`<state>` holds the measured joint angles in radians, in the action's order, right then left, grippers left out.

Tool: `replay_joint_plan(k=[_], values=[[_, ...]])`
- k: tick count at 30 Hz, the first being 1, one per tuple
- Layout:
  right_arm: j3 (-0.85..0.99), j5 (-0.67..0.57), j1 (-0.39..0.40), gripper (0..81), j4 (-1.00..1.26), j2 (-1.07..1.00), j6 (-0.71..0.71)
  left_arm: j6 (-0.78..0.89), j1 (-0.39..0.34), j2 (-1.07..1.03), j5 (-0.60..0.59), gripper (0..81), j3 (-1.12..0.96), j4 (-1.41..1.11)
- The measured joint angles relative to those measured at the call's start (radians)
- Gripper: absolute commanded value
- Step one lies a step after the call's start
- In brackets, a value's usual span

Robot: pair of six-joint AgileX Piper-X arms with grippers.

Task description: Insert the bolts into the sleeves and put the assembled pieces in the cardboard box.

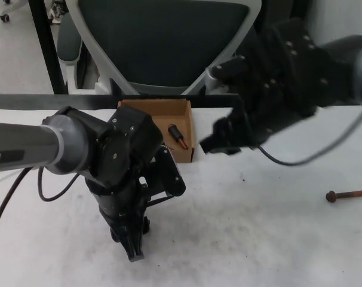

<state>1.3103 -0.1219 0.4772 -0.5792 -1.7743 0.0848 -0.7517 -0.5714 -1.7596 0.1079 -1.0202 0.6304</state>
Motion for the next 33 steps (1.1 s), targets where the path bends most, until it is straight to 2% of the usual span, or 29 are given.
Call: replay_joint_plan(k=[8, 12, 14, 16, 19, 24, 29, 33], values=[[-0.227, 0.032, 0.0, 41.3, 0.003, 0.196, 0.021, 0.009, -0.01, -0.033, -0.019, 49.7, -0.004, 0.019], [-0.309, 0.131, -0.013, 41.3, -0.043, 0.258, 0.071, 0.0, -0.029, -0.05, 0.006, 47.6, -0.017, 0.028], [-0.327, 0.152, -0.025, 41.3, -0.066, 0.272, 0.089, -0.009, -0.04, -0.049, 0.026, 39.3, -0.021, 0.034], [-0.336, 0.161, -0.034, 41.3, -0.092, 0.276, 0.11, -0.008, -0.043, -0.051, 0.026, 25.9, -0.021, 0.04], [-0.342, 0.168, -0.056, 41.3, -0.121, 0.278, 0.158, -0.008, -0.049, -0.055, 0.026, 0.4, -0.021, 0.048], [-0.343, 0.169, -0.089, 41.3, -0.163, 0.278, 0.241, 0.012, -0.046, -0.055, -0.019, 0.8, -0.024, 0.056], [-0.343, 0.186, -0.106, 41.3, -0.208, 0.278, 0.321, 0.075, -0.037, -0.038, -0.16, 0.8, -0.019, 0.062], [-0.343, 0.331, -0.118, 41.3, -0.268, 0.278, 0.403, 0.153, -0.045, 0.014, -0.332, 0.8, 0.02, 0.082]])
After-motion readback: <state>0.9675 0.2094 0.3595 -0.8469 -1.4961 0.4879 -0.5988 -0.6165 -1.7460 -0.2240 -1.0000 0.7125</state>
